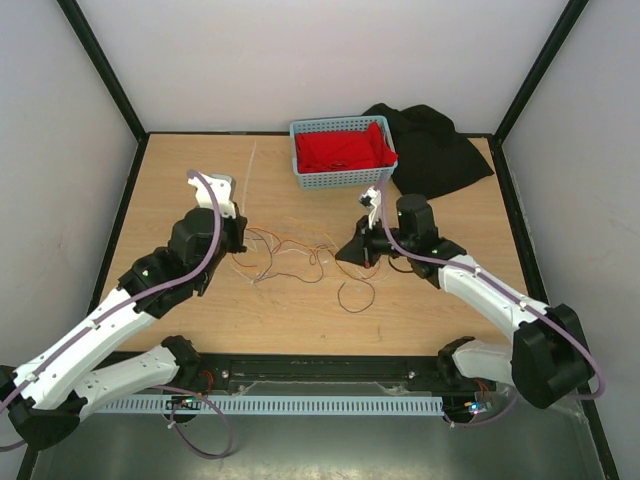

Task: Zip-tie the wires
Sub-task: Adjust the cable at the center of the board.

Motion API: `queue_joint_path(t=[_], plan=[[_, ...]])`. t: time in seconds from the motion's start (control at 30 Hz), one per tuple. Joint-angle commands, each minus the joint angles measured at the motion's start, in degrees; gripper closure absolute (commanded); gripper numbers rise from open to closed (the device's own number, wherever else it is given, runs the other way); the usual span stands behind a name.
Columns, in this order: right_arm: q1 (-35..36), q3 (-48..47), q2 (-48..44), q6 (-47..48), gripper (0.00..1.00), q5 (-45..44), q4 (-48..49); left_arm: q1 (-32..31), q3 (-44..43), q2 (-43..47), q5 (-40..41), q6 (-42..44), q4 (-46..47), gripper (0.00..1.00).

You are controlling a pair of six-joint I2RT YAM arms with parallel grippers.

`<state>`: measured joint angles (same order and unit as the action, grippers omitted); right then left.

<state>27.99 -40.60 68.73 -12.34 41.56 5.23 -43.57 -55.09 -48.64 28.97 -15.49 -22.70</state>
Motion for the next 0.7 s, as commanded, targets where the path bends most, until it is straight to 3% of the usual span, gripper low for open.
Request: queue_joint_path(t=[0.0,0.2,0.3,0.43,0.67], plan=[[2.58,-2.98,2.17,-1.92,0.96,1.05,4.52,0.37,0.66,-0.09,-0.48,-0.87,0.22,1.0],[3.26,-5.1,1.72,-0.49,0.52,-4.33,0.1,0.35,0.82,-0.68,-0.88,-1.99,0.25,1.0],[3.46,-5.11,-2.53,0.83,0.39,-8.32,-1.42,0.42,0.58,-1.22,-0.23,-1.92,0.25,1.0],[6.18,-4.39,-6.56,0.07,0.33,-8.86,2.78,0.46,0.21,-1.92,0.29,-2.25,0.27,1.0],[19.59,0.59,-2.81,-5.9,0.32,-13.14,23.58,0.42,-0.11,-2.33,0.47,-3.93,0.23,1.0]])
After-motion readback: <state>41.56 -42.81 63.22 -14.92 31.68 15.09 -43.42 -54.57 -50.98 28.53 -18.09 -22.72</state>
